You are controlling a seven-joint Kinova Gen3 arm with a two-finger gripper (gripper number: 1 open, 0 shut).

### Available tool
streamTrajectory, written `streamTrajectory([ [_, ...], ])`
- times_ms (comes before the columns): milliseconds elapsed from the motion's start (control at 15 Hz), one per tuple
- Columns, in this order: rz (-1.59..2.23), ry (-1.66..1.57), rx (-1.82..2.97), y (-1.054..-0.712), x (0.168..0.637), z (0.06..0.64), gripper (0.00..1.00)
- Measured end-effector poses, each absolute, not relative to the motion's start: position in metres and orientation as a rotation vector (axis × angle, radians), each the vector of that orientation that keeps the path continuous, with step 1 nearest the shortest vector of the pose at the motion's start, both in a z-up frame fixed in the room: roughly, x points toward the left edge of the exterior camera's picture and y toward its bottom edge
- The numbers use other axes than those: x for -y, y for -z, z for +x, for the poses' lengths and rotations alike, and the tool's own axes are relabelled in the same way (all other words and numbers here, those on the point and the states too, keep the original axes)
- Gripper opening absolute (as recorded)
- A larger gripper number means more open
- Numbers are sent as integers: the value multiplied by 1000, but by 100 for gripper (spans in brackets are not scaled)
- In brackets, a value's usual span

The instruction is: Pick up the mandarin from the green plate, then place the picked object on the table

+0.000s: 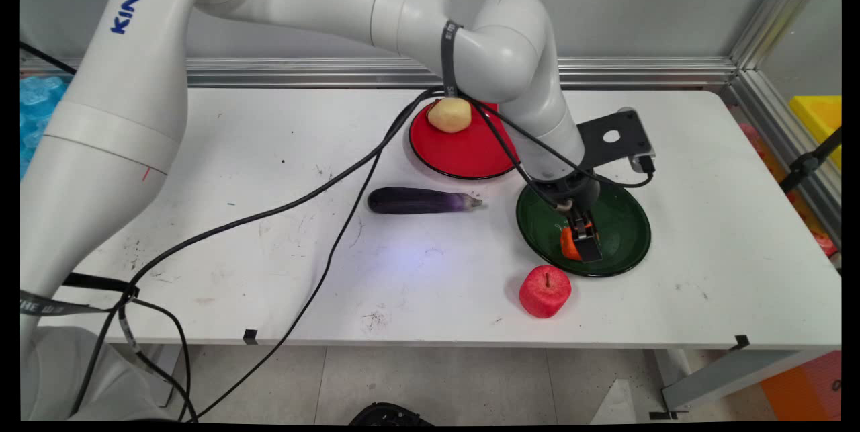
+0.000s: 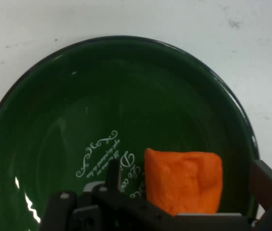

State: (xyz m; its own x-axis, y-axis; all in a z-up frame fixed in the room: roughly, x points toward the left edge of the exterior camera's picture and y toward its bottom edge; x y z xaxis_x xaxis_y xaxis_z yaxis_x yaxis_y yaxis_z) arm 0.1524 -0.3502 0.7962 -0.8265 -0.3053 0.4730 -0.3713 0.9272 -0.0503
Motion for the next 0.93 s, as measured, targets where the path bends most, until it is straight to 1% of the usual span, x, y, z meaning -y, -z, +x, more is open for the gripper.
streamTrajectory([
  [600, 503, -186, 2607, -772, 353, 152, 100],
  [667, 503, -185, 2606, -770, 353, 152, 0],
  [933, 502, -178, 2601, -766, 352, 152, 0],
])
